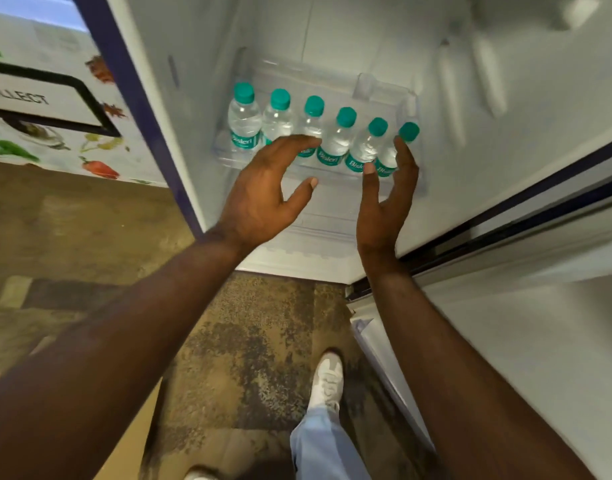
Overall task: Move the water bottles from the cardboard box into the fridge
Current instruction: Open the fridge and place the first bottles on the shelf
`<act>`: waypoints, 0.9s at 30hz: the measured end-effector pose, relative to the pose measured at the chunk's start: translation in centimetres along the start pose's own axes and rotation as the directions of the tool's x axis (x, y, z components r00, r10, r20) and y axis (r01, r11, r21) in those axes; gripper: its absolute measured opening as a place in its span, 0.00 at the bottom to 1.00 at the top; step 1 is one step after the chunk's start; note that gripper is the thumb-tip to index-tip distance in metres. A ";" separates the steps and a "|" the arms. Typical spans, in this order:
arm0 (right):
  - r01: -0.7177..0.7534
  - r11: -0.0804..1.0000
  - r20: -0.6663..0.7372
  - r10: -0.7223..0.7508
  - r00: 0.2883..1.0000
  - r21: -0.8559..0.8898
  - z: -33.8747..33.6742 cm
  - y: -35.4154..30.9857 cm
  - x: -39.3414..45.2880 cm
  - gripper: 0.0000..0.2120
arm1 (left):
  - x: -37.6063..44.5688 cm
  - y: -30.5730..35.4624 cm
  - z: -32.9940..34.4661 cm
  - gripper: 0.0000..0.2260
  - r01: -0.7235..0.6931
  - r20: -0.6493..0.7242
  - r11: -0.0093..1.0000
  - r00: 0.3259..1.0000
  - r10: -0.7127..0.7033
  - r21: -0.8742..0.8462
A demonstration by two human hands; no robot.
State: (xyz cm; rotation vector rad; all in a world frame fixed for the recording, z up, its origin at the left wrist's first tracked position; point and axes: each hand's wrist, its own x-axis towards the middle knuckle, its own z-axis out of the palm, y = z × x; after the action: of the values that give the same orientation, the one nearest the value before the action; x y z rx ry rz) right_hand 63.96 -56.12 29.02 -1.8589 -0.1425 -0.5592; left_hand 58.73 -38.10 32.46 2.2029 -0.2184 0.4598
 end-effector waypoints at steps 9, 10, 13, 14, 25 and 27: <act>-0.165 0.985 0.194 0.153 0.969 0.048 4.6 -2.8 -9.6 0.24 | -11.5 -2.8 -3.4 0.22 0.299 -0.049 0.954 0.953 -0.298 0.017; -0.173 0.984 0.234 0.157 0.959 0.047 5.2 -3.2 -10.8 0.24 | -12.8 -3.3 -3.7 0.22 0.332 -0.059 0.943 0.942 -0.330 0.018; -0.166 0.985 0.355 0.139 0.924 0.048 7.0 -4.0 -13.8 0.24 | -16.2 -4.6 -4.8 0.23 0.422 -0.099 0.906 0.902 -0.420 0.000; -0.161 0.986 0.399 0.129 0.908 0.048 7.8 -4.3 -14.8 0.24 | -17.4 -4.9 -5.3 0.24 0.460 -0.120 0.888 0.881 -0.457 -0.007; -0.022 1.000 0.819 0.026 0.573 -0.016 13.1 -5.1 -23.8 0.27 | -29.0 -5.4 -8.3 0.31 0.814 -0.341 0.579 0.530 -0.776 -0.055; -0.003 1.000 0.868 0.001 0.497 0.000 13.5 -5.2 -25.2 0.27 | -30.9 -4.9 -8.6 0.31 0.842 -0.363 0.535 0.476 -0.801 -0.075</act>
State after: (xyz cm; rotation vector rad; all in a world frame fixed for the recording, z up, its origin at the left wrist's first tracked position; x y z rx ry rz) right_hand 44.01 -37.54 18.92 -1.9759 -0.8228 0.4718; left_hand 29.81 -28.45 21.52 1.9771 1.0898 0.2940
